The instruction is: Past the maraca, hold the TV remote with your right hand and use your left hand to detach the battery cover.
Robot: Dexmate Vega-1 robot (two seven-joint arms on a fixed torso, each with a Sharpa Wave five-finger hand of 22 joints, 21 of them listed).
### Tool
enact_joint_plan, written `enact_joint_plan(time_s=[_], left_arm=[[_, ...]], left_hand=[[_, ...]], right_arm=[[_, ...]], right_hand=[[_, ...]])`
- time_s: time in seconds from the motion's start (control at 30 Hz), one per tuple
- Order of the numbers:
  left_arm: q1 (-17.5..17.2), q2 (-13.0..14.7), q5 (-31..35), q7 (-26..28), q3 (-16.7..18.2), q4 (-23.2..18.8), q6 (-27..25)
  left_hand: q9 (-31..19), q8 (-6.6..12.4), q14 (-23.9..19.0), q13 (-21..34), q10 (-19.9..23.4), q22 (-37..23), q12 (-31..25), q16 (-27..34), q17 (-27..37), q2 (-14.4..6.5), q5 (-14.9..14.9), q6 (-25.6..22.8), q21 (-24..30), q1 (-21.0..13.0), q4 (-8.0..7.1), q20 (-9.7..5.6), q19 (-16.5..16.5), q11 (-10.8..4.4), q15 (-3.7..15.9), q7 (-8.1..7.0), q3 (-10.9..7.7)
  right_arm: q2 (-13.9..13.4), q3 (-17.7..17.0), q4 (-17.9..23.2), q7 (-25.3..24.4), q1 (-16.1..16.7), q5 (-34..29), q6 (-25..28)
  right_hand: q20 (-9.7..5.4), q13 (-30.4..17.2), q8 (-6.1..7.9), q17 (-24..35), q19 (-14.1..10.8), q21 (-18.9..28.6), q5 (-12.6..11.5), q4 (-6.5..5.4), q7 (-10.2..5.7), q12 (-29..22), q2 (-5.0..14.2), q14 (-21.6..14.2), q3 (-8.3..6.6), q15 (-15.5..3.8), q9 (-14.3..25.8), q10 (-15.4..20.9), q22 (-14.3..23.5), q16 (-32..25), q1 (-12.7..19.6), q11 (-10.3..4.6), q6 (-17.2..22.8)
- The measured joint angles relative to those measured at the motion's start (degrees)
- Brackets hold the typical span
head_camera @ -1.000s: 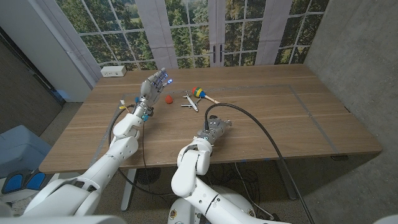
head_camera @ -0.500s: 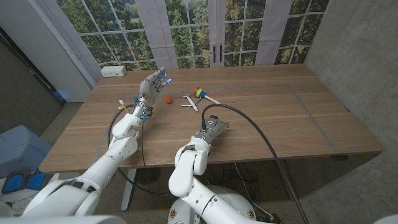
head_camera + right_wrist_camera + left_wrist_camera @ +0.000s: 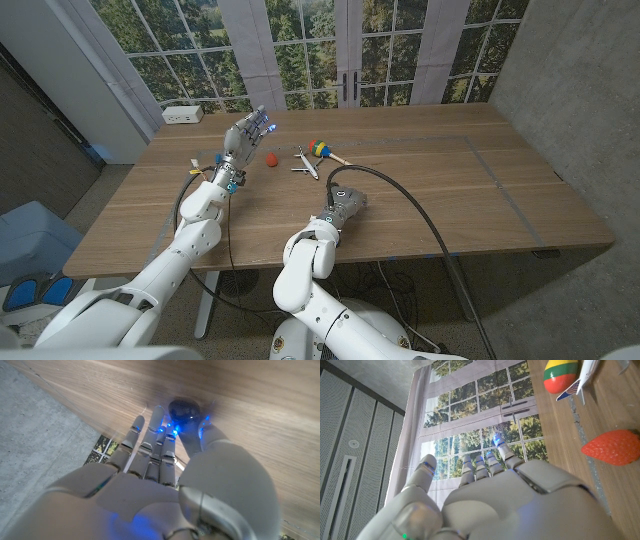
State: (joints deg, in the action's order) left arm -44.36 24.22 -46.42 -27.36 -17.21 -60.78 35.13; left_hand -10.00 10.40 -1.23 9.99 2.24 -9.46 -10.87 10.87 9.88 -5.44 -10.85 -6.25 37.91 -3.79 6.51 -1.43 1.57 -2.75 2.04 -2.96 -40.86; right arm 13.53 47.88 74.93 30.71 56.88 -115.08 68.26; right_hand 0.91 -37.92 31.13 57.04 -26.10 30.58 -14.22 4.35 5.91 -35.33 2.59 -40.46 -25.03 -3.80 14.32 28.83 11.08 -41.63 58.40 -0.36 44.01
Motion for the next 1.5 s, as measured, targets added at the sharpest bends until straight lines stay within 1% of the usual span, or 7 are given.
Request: enact_joint_plan(time_s=[0.2, 0.4, 0.57, 0.7, 0.83, 1.0, 1.5], left_arm=[[0.2, 0.0, 0.3, 0.1, -0.3, -0.4, 0.0], [0.4, 0.2, 0.6, 0.4, -0.4, -0.8, 0.0], [0.4, 0.3, 0.8, 0.7, -0.5, -1.2, 0.0], [0.2, 0.5, 0.9, 1.0, -0.5, -1.6, 0.0], [0.0, 0.6, 1.0, 1.2, -0.5, -1.9, 0.1], [0.0, 0.6, 1.0, 1.3, -0.5, -1.9, 0.1], [0.2, 0.5, 1.2, 1.3, -0.8, -1.9, 0.2]], left_hand=[[0.0, 0.00, 0.0, 0.0, 0.0, 0.0, 0.0, 0.0, 0.0, -0.3, 0.0, 0.0, -0.2, -0.4, 0.23, 0.00, 0.0, 0.00, 0.00, 0.00, 0.24], [0.0, 0.00, 0.0, 0.0, 0.0, 0.0, 0.0, 0.0, 0.0, 0.0, 0.0, 0.0, -0.4, -0.6, 0.42, 0.00, 0.0, 0.00, 0.00, 0.00, 0.42], [0.0, 0.00, 0.0, 0.0, 0.0, 0.0, 0.0, 0.0, -0.3, -0.3, 0.0, 0.0, -0.4, -0.9, 0.65, -0.24, 0.2, 0.00, 0.00, 0.00, 0.28], [0.0, 0.00, 0.0, 0.0, 0.0, 0.0, 0.0, 0.0, -0.3, -0.3, 0.0, 0.0, -0.6, -0.9, 0.82, -0.31, 0.3, 0.00, 0.00, 0.00, 0.45], [0.0, 0.00, 0.0, 0.0, 0.0, 0.0, 0.0, 0.0, -0.3, -0.3, 0.0, 0.0, -0.6, -0.9, 0.82, -0.10, 0.5, 0.00, 0.00, 0.00, 0.45], [0.0, 0.00, 0.0, 0.0, 0.0, 0.0, 0.0, 0.0, -0.3, -0.3, 0.0, 0.0, -0.9, -0.9, 0.82, -0.10, 0.5, 0.00, 0.00, 0.00, 0.45], [0.0, 0.00, 0.0, 0.0, 0.0, 0.0, 0.0, 0.0, -0.3, -0.5, 0.3, 0.0, -1.3, -1.3, 1.28, -0.11, 0.5, 0.00, 0.00, 0.00, 0.93]], right_arm=[[-1.0, -0.5, 0.8, -0.1, -0.9, 2.1, 0.9], [-1.4, -2.1, 1.1, 3.5, -1.9, 1.6, 0.9], [-1.6, -3.2, 1.3, 7.8, -2.5, 0.4, 0.0], [-1.9, -3.8, 1.7, 9.4, -2.8, 0.5, -0.5], [-2.9, -3.3, 2.8, 7.2, -2.6, 3.4, -0.3], [-5.2, -1.8, 5.2, 1.4, -1.9, 9.6, 0.2], [-13.6, 1.2, 14.1, -24.6, 0.4, 35.7, -2.8]], right_hand=[[0.98, 1.2, -3.94, 0.6, 0.1, 0.4, 1.5, 0.32, 0.68, 1.5, 3.63, -0.1, -0.64, -0.15, -1.8, 0.3, 0.0, 1.4, -3.7, 0.32, 0.8], [2.74, 2.5, -9.10, 1.0, 3.7, -0.4, 2.0, -2.72, -2.40, 5.1, 5.65, 3.8, 1.14, 0.23, -2.9, 0.2, -0.1, 3.5, -13.9, -2.44, 0.4], [2.46, 3.3, -11.51, 1.3, 4.9, -0.7, 1.4, 0.01, -3.16, 7.0, 5.64, 4.6, -1.58, 0.42, -3.0, -1.5, -0.2, 4.2, -13.8, -2.72, -1.3], [0.32, 3.0, -9.74, 2.6, 2.8, 0.4, 0.9, 4.36, -0.86, 4.6, 3.51, 0.8, -3.95, 0.21, -3.0, 1.7, -0.1, 1.4, -11.7, -0.36, 1.1], [-0.32, 1.8, -7.17, 3.9, 0.5, 1.7, 1.9, 5.80, 0.32, 2.1, 1.99, -3.1, -4.68, -0.61, -3.0, 4.3, 0.0, -1.2, -10.2, 2.22, 2.3], [-0.81, 0.7, -6.37, 6.0, -0.4, 2.3, 3.1, 6.14, 1.15, 0.7, 1.35, -4.6, -4.94, -1.32, -3.0, 5.7, 0.0, -3.3, -8.1, 3.64, 3.1], [-1.20, -0.1, -4.91, 9.7, -1.2, 3.5, 3.6, 6.07, 3.66, 0.8, 0.36, -5.3, -4.59, -1.20, -2.8, 6.5, 0.3, -5.5, -6.1, 3.43, 5.6]])
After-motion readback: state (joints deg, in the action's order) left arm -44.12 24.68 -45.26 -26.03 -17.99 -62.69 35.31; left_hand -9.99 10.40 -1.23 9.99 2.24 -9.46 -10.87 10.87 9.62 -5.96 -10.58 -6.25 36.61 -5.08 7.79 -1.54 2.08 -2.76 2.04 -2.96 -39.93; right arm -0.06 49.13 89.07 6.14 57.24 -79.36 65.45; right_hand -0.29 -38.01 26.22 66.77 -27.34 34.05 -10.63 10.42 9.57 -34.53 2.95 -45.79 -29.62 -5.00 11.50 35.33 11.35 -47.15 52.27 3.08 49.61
